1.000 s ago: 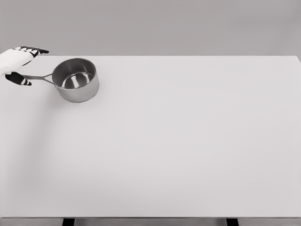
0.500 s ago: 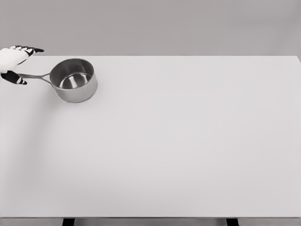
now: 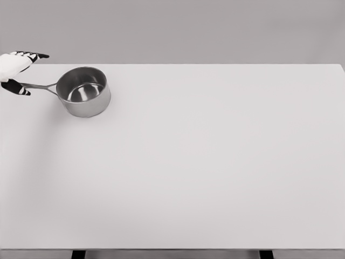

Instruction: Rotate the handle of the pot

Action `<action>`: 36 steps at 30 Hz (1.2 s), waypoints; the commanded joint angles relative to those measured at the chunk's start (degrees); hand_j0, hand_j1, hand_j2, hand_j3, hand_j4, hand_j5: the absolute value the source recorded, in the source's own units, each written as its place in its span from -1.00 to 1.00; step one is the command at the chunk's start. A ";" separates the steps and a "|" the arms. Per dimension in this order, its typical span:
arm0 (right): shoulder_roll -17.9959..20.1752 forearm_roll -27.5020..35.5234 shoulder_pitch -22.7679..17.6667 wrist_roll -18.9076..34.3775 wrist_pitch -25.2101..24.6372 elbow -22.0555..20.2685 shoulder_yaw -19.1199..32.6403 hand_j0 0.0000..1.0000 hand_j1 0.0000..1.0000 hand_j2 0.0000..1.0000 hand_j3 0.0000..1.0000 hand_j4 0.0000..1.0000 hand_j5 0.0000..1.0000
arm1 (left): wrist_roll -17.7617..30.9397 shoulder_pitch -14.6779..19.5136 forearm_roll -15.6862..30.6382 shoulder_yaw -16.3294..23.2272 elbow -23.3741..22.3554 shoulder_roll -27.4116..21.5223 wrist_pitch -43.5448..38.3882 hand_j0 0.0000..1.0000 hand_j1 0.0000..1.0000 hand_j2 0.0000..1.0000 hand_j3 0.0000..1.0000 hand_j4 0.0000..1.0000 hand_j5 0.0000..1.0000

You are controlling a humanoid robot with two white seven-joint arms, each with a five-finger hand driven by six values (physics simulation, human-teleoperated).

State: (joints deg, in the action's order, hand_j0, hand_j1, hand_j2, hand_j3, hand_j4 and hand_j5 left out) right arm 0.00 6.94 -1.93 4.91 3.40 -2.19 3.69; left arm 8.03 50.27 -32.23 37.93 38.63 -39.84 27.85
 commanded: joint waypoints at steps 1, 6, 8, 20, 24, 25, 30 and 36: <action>0.00 0.01 0.00 0.01 0.03 0.00 0.00 1.00 1.00 1.00 1.00 1.00 1.00 | -0.03 0.00 0.32 -0.13 -0.05 0.12 0.01 1.00 1.00 1.00 1.00 1.00 1.00; 0.00 0.01 0.00 0.01 0.03 0.00 0.00 1.00 1.00 1.00 1.00 1.00 1.00 | -0.03 -0.35 0.59 -0.31 0.74 -0.32 0.72 1.00 1.00 1.00 1.00 1.00 1.00; 0.00 0.01 0.00 0.01 0.03 0.00 0.00 1.00 1.00 1.00 1.00 1.00 1.00 | -0.03 -0.79 0.68 -0.48 2.76 -0.68 0.72 1.00 1.00 1.00 1.00 1.00 1.00; 0.00 0.01 0.00 0.01 0.03 0.00 0.00 1.00 1.00 1.00 1.00 1.00 1.00 | 0.14 -7.12 1.38 -3.82 16.38 -6.65 2.47 1.00 1.00 1.00 1.00 1.00 1.00; 0.00 0.01 0.00 0.01 0.03 0.00 0.00 1.00 1.00 1.00 1.00 1.00 1.00 | 0.14 -12.56 5.77 -5.14 25.34 -12.09 4.93 1.00 1.00 1.00 1.00 1.00 1.00; 0.00 0.01 0.00 0.01 0.03 0.00 0.00 1.00 1.00 1.00 1.00 1.00 1.00 | 0.05 -14.15 6.30 -6.28 27.98 -13.42 5.11 1.00 1.00 1.00 1.00 1.00 1.00; 0.00 0.01 0.00 0.01 0.03 0.00 0.00 1.00 1.00 1.00 1.00 1.00 1.00 | 0.05 -25.22 7.27 -19.11 42.75 -14.56 7.15 1.00 1.00 1.00 1.00 1.00 1.00; 0.00 0.01 0.00 0.01 0.03 0.00 0.00 1.00 1.00 1.00 1.00 1.00 1.00 | 0.05 -28.56 12.01 -19.47 53.38 -17.11 7.15 1.00 1.00 1.00 1.00 1.00 1.00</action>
State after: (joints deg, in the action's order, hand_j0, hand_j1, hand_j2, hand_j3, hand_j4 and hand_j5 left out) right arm 0.00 6.94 -1.93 4.91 3.41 -2.19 3.69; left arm 8.12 21.36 -23.16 19.15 87.58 -55.56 34.96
